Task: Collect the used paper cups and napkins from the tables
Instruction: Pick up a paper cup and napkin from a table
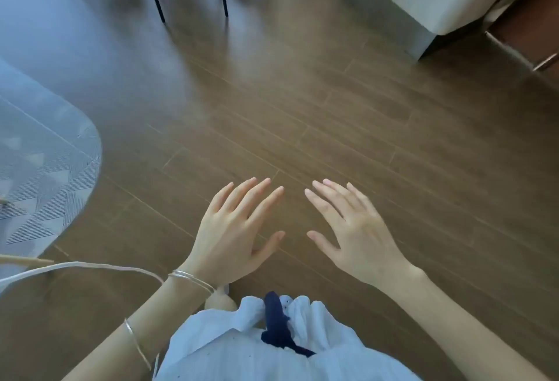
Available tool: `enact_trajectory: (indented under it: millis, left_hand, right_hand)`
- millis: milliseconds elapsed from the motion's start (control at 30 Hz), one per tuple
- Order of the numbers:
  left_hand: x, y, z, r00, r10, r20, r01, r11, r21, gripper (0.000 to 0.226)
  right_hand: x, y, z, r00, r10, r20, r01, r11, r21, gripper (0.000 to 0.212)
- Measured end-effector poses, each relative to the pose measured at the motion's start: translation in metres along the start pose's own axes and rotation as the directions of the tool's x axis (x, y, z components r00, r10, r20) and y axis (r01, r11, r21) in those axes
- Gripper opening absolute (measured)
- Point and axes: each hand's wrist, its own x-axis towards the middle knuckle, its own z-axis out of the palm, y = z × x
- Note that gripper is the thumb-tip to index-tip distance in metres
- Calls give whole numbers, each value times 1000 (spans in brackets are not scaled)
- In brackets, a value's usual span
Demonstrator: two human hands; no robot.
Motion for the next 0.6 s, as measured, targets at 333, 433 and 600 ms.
enact_trajectory:
  millis: [333,433,600]
  left_hand:
    - [1,-134,-57,991,-87,-99,92,995,47,58]
    - [8,-179,-73,987,-108,-116,115,992,54,58]
    - [12,-244,-92,986,-144,-89,152,985,86,59]
  right_hand:
    - [149,-63,18,985,-152,-77,156,986,58,53]
    - [195,-83,22,977,-172,-123,182,981,67,51]
    - [254,-114,30,974,-166,-156,181,980,87,51]
